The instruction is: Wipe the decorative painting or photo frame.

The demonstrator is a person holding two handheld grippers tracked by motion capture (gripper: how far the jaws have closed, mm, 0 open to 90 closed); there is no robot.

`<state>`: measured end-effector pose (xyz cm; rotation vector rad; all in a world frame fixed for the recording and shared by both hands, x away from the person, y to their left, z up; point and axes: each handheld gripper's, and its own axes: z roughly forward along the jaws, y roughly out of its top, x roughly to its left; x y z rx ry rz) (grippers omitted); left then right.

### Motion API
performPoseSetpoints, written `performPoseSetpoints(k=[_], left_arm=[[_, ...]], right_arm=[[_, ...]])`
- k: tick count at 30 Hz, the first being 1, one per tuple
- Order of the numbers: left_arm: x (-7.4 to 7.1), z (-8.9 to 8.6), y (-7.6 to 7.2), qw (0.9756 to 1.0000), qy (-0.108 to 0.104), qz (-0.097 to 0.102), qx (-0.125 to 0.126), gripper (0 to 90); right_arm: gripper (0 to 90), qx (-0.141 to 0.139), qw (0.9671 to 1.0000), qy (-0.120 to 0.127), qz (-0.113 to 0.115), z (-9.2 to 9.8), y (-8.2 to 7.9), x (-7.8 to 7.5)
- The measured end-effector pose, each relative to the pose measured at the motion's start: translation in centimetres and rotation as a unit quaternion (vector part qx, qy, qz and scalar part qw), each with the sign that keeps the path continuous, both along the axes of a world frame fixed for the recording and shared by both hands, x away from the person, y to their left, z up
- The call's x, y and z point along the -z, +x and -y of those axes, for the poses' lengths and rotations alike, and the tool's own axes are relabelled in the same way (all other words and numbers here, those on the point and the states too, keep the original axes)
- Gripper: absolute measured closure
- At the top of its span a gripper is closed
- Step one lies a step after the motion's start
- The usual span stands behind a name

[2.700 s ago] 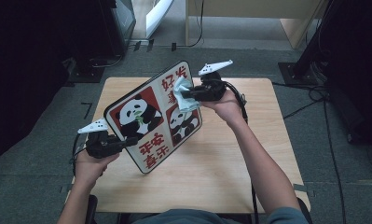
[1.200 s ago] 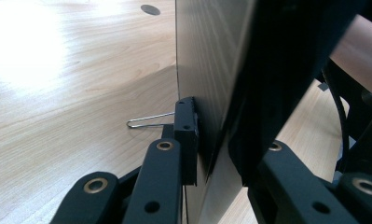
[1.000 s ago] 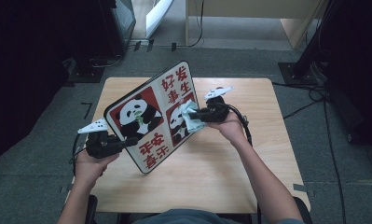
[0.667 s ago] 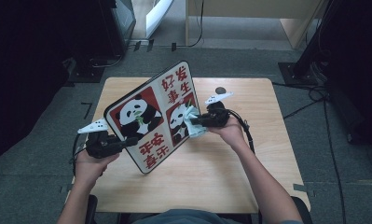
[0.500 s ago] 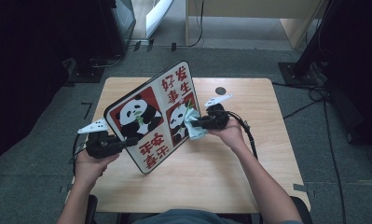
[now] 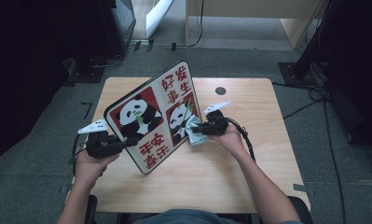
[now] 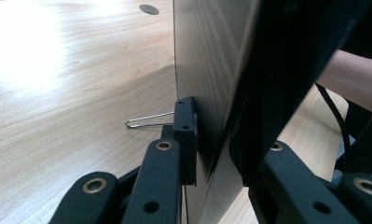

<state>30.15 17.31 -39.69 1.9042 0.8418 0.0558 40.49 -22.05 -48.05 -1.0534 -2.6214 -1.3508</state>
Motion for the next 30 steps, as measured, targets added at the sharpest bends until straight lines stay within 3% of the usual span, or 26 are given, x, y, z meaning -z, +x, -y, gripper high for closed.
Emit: performPoseSetpoints(k=[13,19,23,27,30], left_arm=[[0.0,0.0,0.0,1.0,0.0,0.002,-0.003,78.5],[0.0,0.0,0.0,1.0,0.0,0.002,-0.004,78.5],[0.0,0.0,0.0,1.0,0.0,0.002,-0.003,78.5],[0.0,0.0,0.0,1.0,0.0,0.003,-0.004,78.5],[0.0,0.0,0.0,1.0,0.0,0.003,-0.004,78.5]], right_arm=[[78.5,-0.003,0.9997,-0.011,-0.02,0.2,0.0,1.5],[78.5,0.002,0.9999,0.004,-0.014,0.5,-0.1,0.2],[78.6,0.004,0.9997,0.025,-0.002,0.7,-0.3,-1.4],[78.5,0.0,0.9993,0.033,0.015,0.6,-0.5,-3.2],[78.6,0.003,0.9993,0.035,0.016,0.6,-0.6,-4.1]])
